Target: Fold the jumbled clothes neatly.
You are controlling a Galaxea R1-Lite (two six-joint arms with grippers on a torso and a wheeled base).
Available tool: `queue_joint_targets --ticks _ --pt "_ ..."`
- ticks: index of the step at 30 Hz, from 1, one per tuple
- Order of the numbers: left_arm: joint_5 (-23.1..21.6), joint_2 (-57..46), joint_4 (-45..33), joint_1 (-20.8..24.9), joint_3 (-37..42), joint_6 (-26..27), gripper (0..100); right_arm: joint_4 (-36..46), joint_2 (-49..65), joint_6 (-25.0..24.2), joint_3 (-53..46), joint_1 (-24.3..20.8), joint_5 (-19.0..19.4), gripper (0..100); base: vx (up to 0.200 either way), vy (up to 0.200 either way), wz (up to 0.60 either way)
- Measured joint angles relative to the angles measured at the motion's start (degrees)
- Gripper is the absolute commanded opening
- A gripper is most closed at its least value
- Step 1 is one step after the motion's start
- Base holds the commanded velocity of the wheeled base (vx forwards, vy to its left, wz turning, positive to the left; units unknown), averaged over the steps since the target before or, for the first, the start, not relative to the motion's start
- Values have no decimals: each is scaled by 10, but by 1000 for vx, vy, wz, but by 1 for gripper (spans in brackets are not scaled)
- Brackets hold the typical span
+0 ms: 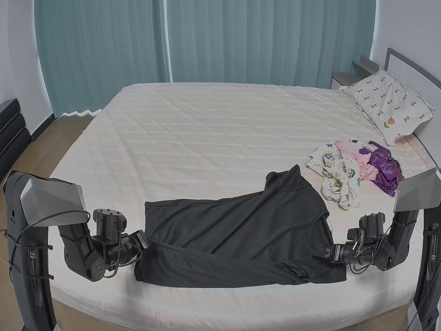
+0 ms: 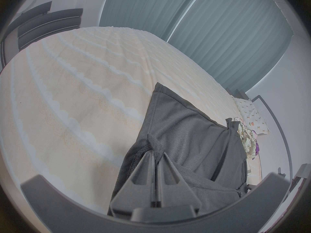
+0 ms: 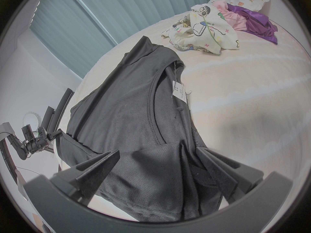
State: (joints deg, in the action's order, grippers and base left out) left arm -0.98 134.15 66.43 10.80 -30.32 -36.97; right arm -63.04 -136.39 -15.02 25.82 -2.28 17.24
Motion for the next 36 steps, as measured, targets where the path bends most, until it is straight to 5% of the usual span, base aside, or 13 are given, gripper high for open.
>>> queue_joint_targets --ticks 36 --pt "8 11 0 -17 1 5 0 -66 43 -49 -10 53 39 0 0 0 0"
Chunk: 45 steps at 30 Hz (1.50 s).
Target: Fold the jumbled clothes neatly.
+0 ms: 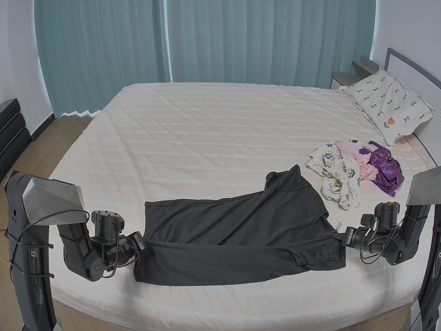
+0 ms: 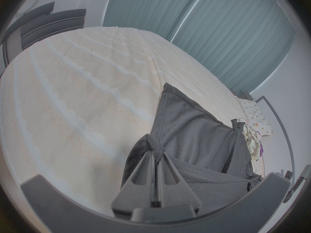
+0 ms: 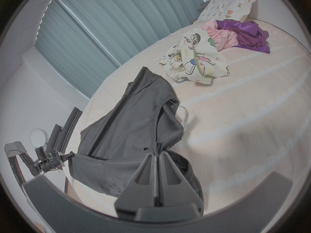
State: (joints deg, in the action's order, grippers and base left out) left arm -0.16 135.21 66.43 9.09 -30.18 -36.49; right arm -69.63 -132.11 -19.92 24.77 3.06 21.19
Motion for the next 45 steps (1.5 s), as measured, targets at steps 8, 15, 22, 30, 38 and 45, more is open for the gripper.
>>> queue_joint_targets --ticks 8,15,22,30,38,45 --pt "2 21 1 -2 -13 3 0 4 -25 0 29 0 -2 0 0 0 0" --pt "7 30 0 -1 -18 4 100 4 -46 0 48 -1 -3 100 0 0 0" --pt "8 32 1 1 -20 4 100 -2 -60 -16 55 -3 -3 100 0 0 0" --pt "8 15 1 -5 -18 3 100 -8 -40 -122 52 -1 -18 100 0 0 0" --pt "7 -9 39 -10 -7 -4 100 -28 -14 -252 28 -5 -56 100 50 0 0" --pt "6 -14 54 -11 3 -7 100 -40 -13 -269 6 -12 -61 100 114 0 0"
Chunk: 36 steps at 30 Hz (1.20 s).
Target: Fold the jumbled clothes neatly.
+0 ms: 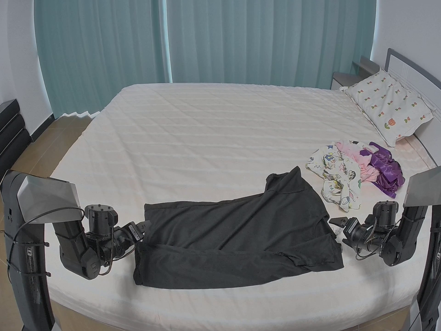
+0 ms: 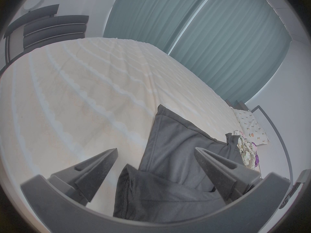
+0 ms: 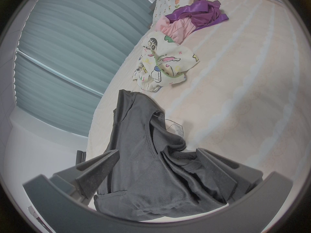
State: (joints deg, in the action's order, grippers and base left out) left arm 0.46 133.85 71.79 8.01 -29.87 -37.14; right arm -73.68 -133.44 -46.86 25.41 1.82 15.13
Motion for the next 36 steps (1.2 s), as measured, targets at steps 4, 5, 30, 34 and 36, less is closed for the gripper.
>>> queue_joint_targets --ticks 4,5,30,34,36 --pt "0 0 1 0 -1 -2 100 -4 0 -1 -6 -5 0 100 0 0 0" --pt "0 0 1 0 -2 -3 100 -5 0 -2 -7 -5 0 100 0 0 0" --pt "22 9 -46 -15 -99 -9 100 -9 5 1 -10 -17 -11 100 0 -72 0" --pt "26 17 -118 -22 -164 -5 100 -9 6 3 -7 -27 -27 100 0 0 0" --pt "27 24 -140 -26 -196 -2 100 -8 5 5 -6 -33 -35 100 0 0 0"
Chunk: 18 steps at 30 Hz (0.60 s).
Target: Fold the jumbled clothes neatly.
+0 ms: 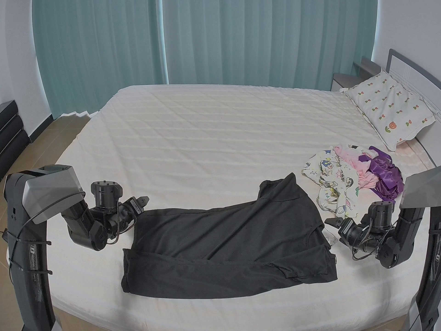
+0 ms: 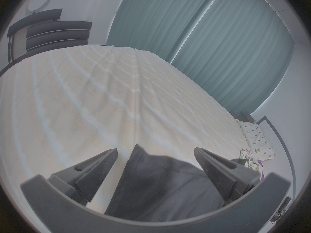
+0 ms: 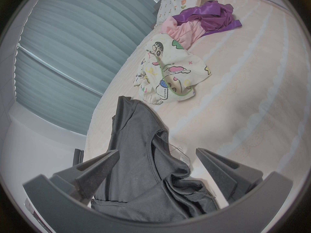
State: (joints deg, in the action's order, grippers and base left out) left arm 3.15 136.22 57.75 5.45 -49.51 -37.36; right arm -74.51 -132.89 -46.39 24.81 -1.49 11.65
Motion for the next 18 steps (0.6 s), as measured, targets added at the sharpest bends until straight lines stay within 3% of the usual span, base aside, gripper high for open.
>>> queue_joint_targets --ticks 6,13,14,18 --pt "-1 34 -49 -6 -68 6 100 14 0 28 23 -19 -18 100 0 0 0" --pt "-5 53 -52 -5 -76 7 100 60 -6 45 86 -24 -27 100 0 0 0" --pt "-5 55 -52 -5 -76 7 0 71 -8 48 100 -25 -30 100 0 0 0" --pt "-12 61 -52 -5 -76 6 0 121 -16 65 162 -28 -39 100 0 0 0"
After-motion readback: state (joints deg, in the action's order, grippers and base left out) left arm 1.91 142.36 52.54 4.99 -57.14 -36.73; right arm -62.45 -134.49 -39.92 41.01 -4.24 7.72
